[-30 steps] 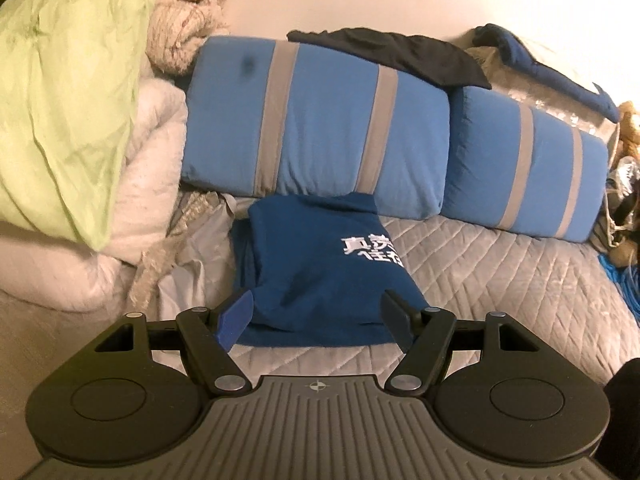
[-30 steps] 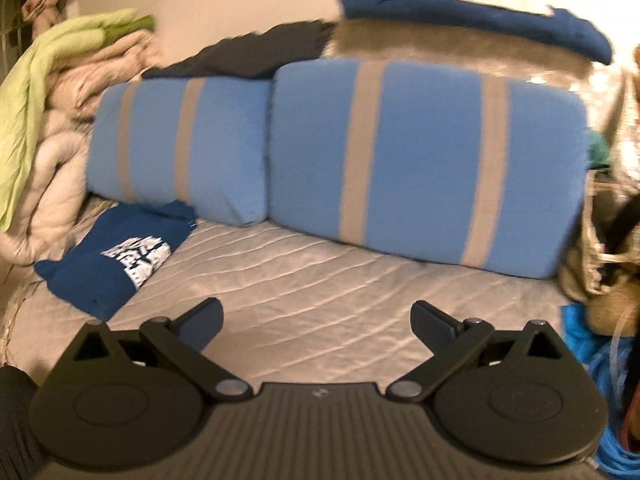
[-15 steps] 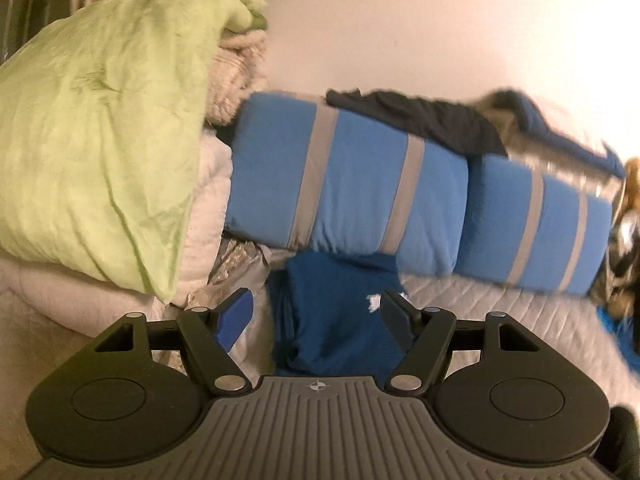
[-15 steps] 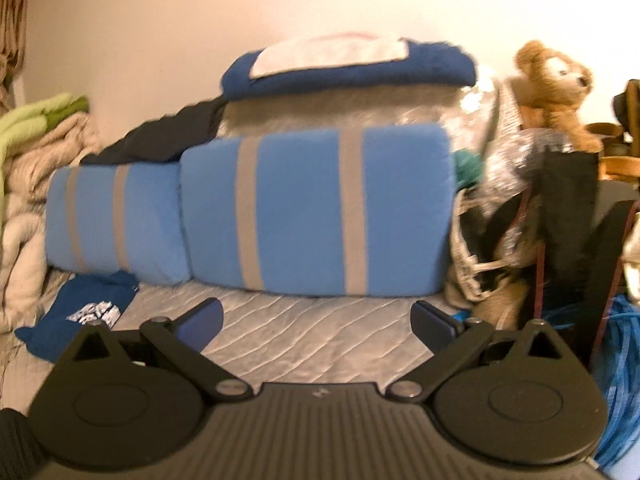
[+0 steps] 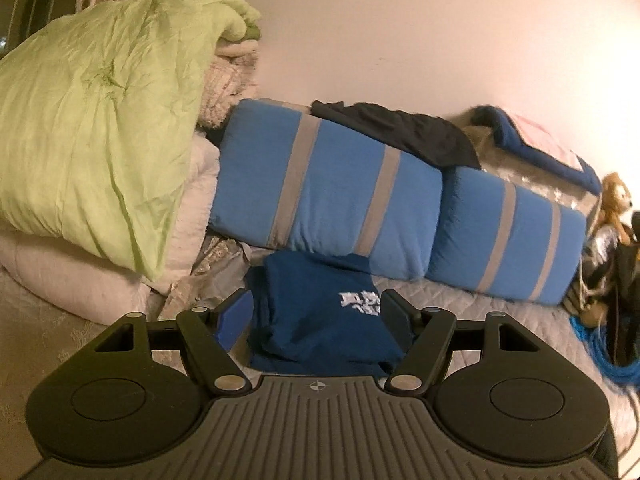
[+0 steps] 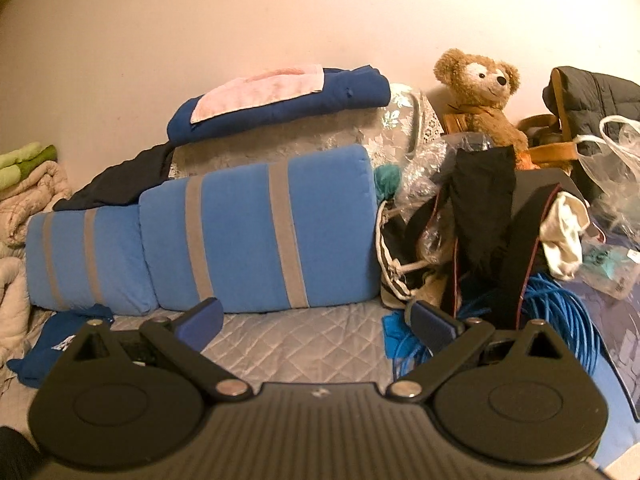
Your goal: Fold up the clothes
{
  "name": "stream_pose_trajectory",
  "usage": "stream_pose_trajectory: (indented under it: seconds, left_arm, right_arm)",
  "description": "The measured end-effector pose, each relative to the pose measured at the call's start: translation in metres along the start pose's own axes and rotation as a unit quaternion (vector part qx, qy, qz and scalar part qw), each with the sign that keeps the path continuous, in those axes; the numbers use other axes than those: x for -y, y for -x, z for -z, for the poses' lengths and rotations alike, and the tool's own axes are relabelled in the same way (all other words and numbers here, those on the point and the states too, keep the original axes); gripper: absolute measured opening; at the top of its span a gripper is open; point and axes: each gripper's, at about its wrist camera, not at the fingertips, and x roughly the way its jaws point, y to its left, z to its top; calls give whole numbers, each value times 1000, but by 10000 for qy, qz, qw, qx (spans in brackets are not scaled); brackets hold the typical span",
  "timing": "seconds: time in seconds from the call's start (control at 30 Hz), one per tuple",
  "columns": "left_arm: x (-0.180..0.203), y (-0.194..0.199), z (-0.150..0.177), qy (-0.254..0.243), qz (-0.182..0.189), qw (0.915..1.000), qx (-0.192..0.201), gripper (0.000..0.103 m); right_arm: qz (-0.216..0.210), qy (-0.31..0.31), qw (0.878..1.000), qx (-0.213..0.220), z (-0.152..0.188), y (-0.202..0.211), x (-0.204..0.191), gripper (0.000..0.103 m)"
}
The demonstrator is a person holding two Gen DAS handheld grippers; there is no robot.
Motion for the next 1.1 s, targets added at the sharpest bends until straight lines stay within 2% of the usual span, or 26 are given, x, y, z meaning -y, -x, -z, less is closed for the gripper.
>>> stream_pose_trajectory:
  seconds: [0.1,0.33,0.47,0.6,0.87,1.1]
  left_arm:
    - [7,3,9,-208,-19,9998,-52,70]
    - [24,4,34,-335,-63,9993,-127,70]
    - [37,-10,47,-789,-194,9963,-282,70]
    - [43,-31,61,-897,-313,9947,-402,70]
    - [49,-70,86,-734,-392,9948,-589,70]
    - [46,-108,108,-489,-442,9941,-856,70]
  right_arm:
    - [-16,78,9999,-83,12,9,6,103]
    - [14,122,9994,-339,47,11,6,103]
    - [3,226,9983,-543,66,1,1,103]
    - [20,178,9971,-736,84,-22,-5,103]
    - [38,267,9934,-1119,122,-68,-22,103]
    - [220,366,9894,-1387,153,-101,-35,103]
